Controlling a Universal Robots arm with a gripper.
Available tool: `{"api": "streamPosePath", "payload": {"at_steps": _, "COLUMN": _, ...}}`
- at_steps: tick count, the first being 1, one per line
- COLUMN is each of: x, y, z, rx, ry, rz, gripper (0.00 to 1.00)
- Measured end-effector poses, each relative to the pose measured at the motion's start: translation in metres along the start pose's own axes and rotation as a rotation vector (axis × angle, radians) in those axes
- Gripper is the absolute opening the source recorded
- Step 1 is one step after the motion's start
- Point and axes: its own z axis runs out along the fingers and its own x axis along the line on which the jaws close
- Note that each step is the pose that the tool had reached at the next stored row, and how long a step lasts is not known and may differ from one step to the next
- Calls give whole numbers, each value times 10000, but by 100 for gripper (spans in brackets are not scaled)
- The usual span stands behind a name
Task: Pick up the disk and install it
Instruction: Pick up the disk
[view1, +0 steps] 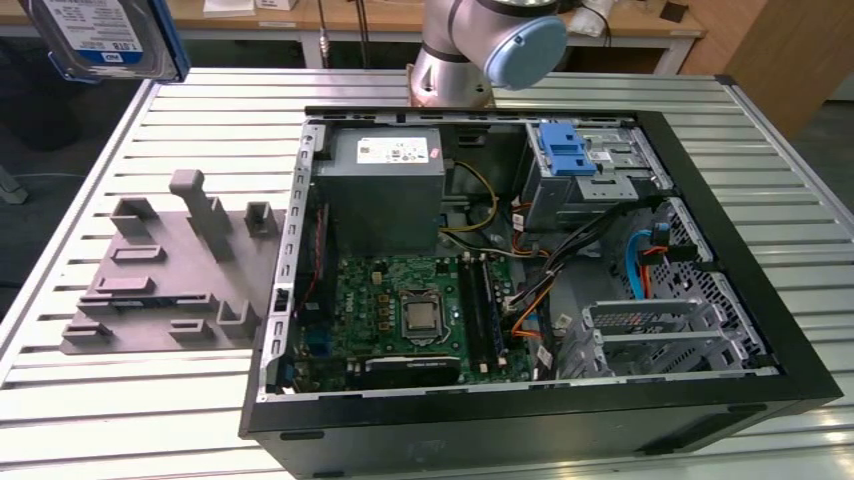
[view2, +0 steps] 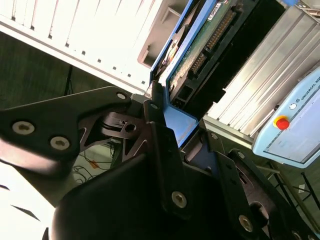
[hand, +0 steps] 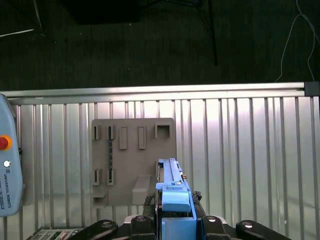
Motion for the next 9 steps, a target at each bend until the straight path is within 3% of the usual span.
{"api": "streamPosePath", "payload": {"at_steps": 9, "x": -4, "y": -87, "z": -1, "rx": 0, "ry": 0, "rz": 0, "gripper": 36}}
